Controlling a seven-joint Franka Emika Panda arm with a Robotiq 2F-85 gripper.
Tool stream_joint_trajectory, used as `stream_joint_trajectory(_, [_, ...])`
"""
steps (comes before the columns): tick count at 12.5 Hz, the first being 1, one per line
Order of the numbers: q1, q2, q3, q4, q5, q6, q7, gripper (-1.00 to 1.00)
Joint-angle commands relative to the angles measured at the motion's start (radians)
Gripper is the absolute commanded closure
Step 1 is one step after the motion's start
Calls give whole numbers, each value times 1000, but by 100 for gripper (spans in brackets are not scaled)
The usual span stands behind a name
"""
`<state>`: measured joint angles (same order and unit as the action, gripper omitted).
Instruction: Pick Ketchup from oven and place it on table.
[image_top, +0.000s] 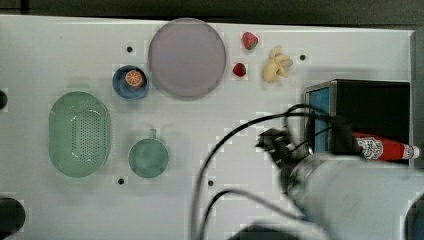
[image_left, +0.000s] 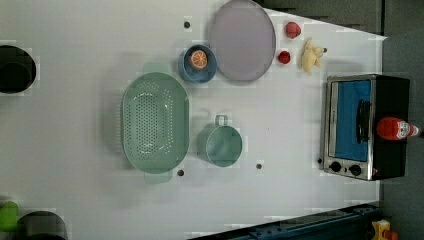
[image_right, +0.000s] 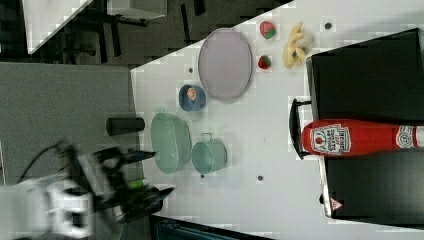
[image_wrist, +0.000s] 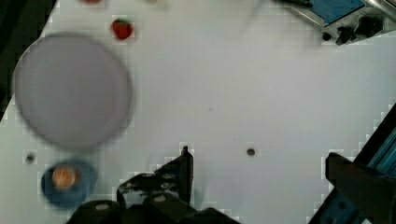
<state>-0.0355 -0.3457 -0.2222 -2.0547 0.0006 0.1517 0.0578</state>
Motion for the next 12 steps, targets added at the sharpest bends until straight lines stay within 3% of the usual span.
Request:
stream_joint_trajectory(1, [-56,45,-88,-20,-46,142,-57,-100])
stream_joint_trajectory(6, [-63,205,-230,-18,-52,379,-57,-100])
stream_joint_trajectory(12, [-68,403,-324,-3,-46,564,-57,-100])
